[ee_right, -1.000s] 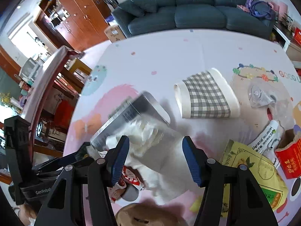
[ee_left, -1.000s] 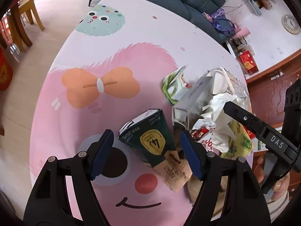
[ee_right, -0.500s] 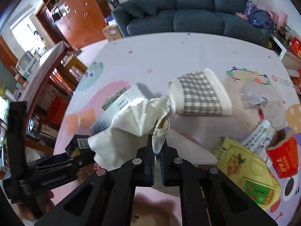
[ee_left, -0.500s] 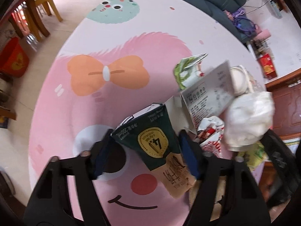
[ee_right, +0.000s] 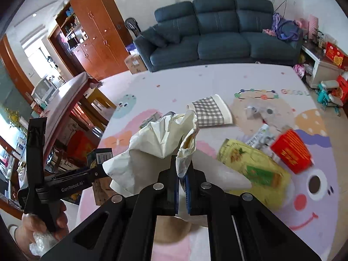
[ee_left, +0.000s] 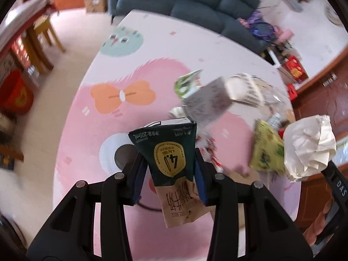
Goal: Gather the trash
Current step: 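Grasp the green milk carton with left tool while right tool grasps white tissue, then carry carton and tissue down and release both into the trash bin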
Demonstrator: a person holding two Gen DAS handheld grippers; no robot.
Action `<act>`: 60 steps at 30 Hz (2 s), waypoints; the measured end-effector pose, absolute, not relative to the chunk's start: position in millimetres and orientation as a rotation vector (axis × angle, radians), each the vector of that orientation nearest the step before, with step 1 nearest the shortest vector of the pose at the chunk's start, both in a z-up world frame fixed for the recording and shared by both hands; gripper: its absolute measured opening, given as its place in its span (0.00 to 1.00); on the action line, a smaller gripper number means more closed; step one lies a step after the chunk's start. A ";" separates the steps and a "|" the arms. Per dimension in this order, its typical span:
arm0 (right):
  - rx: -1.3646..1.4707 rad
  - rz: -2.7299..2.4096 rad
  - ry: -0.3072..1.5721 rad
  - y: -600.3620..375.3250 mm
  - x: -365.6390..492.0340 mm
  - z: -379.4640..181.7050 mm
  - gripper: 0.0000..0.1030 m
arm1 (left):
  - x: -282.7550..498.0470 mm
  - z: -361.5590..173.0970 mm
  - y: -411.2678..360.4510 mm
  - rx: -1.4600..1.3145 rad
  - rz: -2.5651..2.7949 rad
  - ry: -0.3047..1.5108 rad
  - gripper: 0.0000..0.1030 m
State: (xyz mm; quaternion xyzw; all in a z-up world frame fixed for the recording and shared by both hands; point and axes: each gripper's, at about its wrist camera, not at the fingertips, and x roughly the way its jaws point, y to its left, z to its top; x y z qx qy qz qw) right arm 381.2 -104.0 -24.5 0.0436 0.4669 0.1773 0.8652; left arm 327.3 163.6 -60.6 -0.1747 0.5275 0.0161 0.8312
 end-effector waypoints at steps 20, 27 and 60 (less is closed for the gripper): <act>0.148 0.265 0.944 -155.0 27.7 -59.6 0.05 | 37.8 -23.1 75.5 -0.096 -0.387 0.898 0.35; 0.056 0.050 1.052 -181.5 -14.5 -119.2 0.05 | -13.3 -88.7 36.4 0.050 -0.521 0.923 0.36; 0.275 0.006 1.394 -229.1 -14.0 -371.2 0.05 | 19.8 -323.0 -27.8 0.361 -0.558 1.015 0.37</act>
